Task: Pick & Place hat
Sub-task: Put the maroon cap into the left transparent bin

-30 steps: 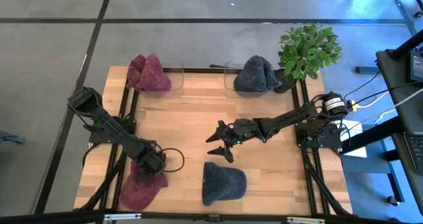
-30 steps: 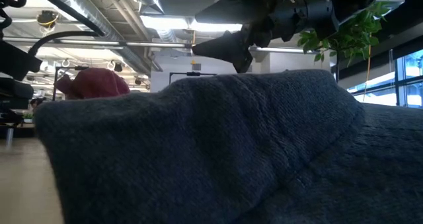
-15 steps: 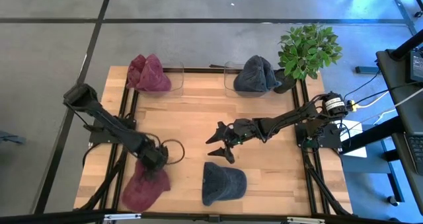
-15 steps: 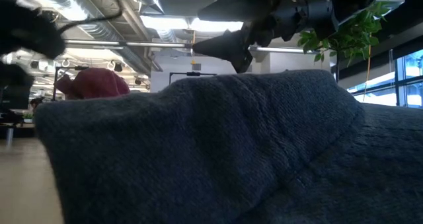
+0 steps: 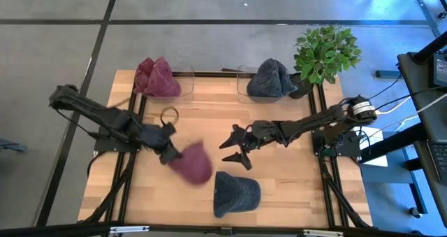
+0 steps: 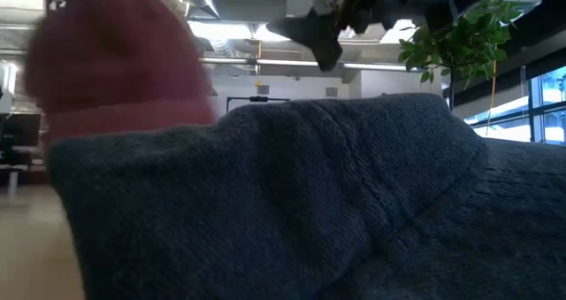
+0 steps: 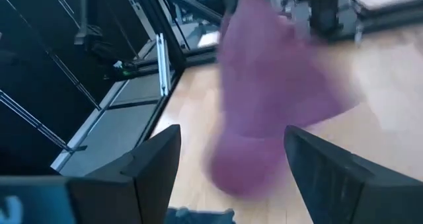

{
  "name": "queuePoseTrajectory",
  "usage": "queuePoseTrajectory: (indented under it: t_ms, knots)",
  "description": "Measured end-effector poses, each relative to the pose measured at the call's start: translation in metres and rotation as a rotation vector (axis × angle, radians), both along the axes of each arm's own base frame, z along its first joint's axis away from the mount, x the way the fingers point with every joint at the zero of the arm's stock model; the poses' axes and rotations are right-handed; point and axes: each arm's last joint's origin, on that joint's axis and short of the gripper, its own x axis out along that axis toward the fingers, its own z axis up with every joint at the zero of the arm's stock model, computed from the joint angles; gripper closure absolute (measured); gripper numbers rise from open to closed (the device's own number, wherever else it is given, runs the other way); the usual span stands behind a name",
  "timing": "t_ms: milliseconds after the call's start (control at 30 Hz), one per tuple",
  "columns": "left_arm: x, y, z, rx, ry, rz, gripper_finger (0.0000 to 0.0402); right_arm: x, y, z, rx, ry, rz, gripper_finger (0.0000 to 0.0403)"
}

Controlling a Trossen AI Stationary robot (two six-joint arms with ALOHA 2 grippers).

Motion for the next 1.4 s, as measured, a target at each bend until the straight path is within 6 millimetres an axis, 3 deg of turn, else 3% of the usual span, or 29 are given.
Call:
queuePoseTrajectory:
  t_ms: [400,567,867,1267,1400]
  knots:
    - [-0.035,0.053,0.057,-0.073,-0.471,0.464,0.0374,-0.017,-0.002,0.032,-0.055,-0.075,0.015,0.0134]
    - [-0.054,0.069,0.073,0.057,-0.629,0.592,0.0374,-0.018,-0.003,0.036,-0.057,-0.091,0.016,0.0134]
    - [-0.067,0.089,0.077,0.254,-0.663,0.623,0.0374,-0.018,-0.006,0.036,-0.055,-0.095,0.004,0.0134]
    - [-0.054,0.130,0.076,0.451,-0.590,0.682,0.0374,-0.016,-0.016,0.039,-0.043,-0.121,-0.030,0.0134]
    - [-0.046,0.150,0.086,0.523,-0.551,0.659,0.0374,-0.016,-0.017,0.039,-0.033,-0.119,-0.034,0.0134]
